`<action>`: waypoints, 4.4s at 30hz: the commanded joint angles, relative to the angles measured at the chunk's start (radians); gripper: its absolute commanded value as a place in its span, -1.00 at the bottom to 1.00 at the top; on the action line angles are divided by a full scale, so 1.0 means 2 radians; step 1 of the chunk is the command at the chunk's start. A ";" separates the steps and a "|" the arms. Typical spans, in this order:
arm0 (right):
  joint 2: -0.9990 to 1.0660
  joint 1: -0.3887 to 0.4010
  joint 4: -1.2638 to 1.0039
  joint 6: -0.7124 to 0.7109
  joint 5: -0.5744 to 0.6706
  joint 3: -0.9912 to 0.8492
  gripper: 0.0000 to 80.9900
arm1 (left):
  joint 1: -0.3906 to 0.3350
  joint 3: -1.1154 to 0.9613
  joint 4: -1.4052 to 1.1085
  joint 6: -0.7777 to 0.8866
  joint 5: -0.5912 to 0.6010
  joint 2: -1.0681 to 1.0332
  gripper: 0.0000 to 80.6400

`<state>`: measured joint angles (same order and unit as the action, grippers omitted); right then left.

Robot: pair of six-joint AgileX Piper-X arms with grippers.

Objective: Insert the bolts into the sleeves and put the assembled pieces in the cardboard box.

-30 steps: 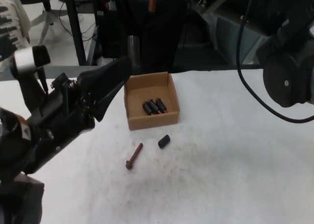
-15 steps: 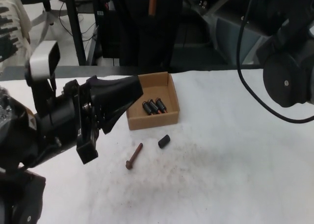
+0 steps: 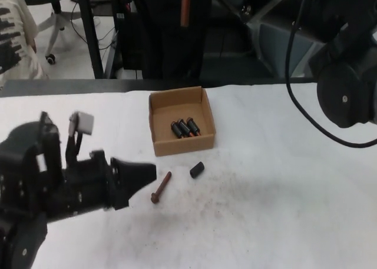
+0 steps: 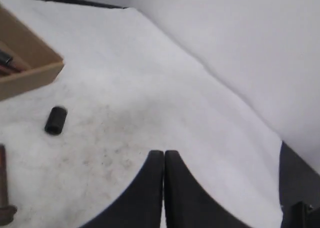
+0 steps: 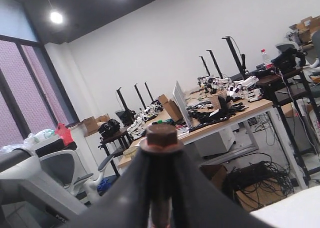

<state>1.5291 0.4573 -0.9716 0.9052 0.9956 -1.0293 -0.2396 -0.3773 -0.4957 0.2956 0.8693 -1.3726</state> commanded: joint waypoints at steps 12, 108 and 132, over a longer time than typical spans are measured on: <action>-0.003 -0.025 -0.006 0.022 0.029 -0.002 -0.98 | 0.001 -0.207 0.549 -0.260 -0.094 0.002 -0.25; -0.025 -0.043 -0.006 0.067 0.053 -0.002 -0.98 | -0.165 -0.547 0.606 -0.395 -0.344 -0.346 -0.02; -0.025 -0.044 -0.006 0.067 0.053 -0.002 -0.98 | -0.165 -0.549 0.594 -0.416 -0.336 -0.361 -1.00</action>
<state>1.4893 0.3738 -0.9782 1.0360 1.0980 -1.0293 -0.5645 -1.4689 0.6970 -0.5222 0.1969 -2.0928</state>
